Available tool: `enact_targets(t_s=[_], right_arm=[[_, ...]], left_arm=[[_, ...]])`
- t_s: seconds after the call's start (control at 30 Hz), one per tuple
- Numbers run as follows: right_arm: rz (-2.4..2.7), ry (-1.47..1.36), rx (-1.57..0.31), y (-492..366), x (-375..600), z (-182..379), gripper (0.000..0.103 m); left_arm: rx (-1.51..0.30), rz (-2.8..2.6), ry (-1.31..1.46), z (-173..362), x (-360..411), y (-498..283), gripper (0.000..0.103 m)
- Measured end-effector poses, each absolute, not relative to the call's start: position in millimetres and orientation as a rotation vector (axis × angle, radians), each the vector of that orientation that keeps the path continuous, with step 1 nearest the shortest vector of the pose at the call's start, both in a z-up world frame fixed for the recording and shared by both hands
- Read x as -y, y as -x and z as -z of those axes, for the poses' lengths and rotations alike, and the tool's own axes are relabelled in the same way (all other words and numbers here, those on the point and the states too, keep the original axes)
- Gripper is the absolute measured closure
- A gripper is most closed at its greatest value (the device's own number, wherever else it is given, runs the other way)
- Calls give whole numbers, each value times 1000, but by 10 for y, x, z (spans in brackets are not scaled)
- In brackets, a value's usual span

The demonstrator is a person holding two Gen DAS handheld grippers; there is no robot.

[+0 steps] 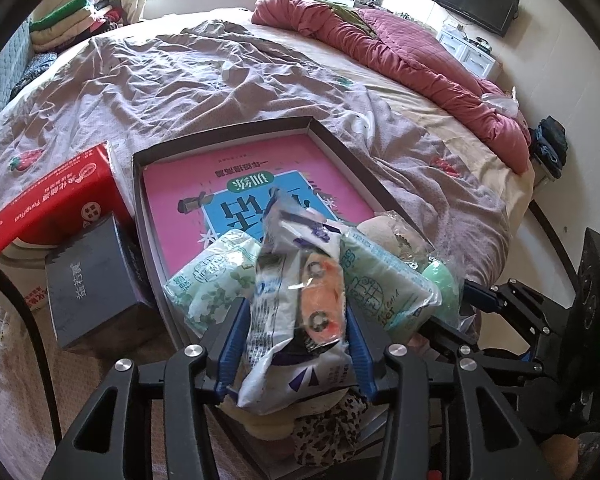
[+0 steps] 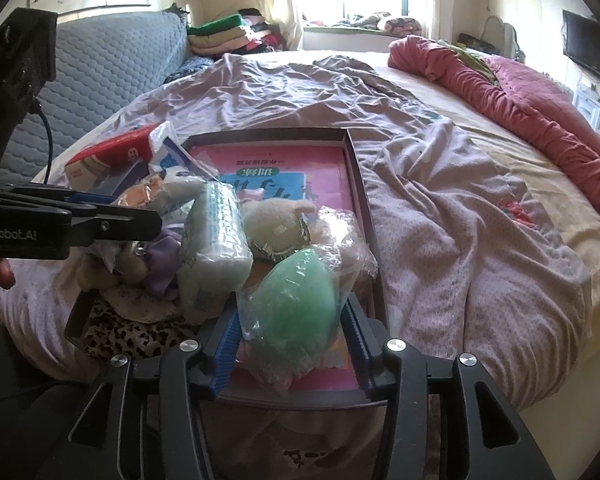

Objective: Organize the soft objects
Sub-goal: 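Lower the packet and green ball into the tray and open both tools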

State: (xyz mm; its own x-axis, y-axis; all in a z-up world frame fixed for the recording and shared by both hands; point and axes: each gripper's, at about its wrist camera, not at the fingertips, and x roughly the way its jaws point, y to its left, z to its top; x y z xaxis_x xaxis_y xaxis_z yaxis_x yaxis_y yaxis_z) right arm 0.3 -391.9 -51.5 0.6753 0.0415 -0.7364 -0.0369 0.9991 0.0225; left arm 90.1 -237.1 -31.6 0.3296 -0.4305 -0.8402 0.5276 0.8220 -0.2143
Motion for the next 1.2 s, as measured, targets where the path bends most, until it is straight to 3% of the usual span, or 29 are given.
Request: enact_targets(t_s=[0.27, 0.6, 0.7, 0.8, 0.93, 1.2], right_arm=[[-31, -18, -829, 18, 3955, 501, 42], [-3, -29, -843, 52, 3992, 480, 41], [7, -37, -844, 74, 4004, 465, 41], [13, -38, -839, 94, 4002, 418, 41], [32, -41, -819, 140, 3997, 321, 33], [52, -34, -773, 199, 3907, 27, 32]], left_arm=[[-1049, 619, -90, 289, 2330, -884, 48], [-999, 608, -82, 122, 2217, -799, 48], [-982, 609, -72, 57, 2177, -767, 40], [-974, 609, -73, 9, 2153, -725, 39], [-966, 594, -87, -22, 2128, -664, 38], [-956, 595, -99, -99, 2072, -527, 35]])
